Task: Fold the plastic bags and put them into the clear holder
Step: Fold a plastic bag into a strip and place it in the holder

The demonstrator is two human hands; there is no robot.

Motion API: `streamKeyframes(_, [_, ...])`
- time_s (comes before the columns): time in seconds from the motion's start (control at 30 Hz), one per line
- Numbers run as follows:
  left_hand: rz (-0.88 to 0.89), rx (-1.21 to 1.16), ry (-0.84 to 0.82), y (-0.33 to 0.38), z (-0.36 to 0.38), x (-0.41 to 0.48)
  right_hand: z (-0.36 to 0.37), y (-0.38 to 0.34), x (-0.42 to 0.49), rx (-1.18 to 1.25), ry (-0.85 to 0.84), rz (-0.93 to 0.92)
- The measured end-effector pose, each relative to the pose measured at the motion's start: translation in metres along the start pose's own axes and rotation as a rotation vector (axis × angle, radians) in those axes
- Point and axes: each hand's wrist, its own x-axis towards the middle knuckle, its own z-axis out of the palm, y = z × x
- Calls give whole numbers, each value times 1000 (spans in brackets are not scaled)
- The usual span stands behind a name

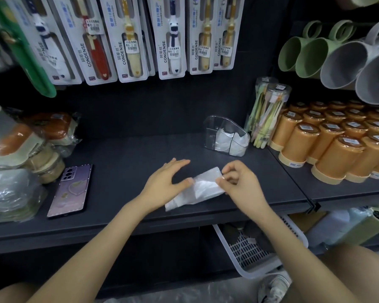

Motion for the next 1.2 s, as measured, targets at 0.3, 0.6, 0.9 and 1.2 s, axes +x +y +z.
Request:
streamKeyframes(0.3, [-39,-497,-252,30,-22,4,-44,-63,29,-90,-298,-244])
streamKeyframes(0.6, [-174,-900,35,36,-7,-16,-23,-57,12,364,-291,139])
streamKeyframes(0.9, [-284,-988,155,41,2,-28,11,-46,-9,497,-197,161])
streamKeyframes(1.2, [-237,-1055,103,39,-2,-31,14,-47,-11,662,-221,191])
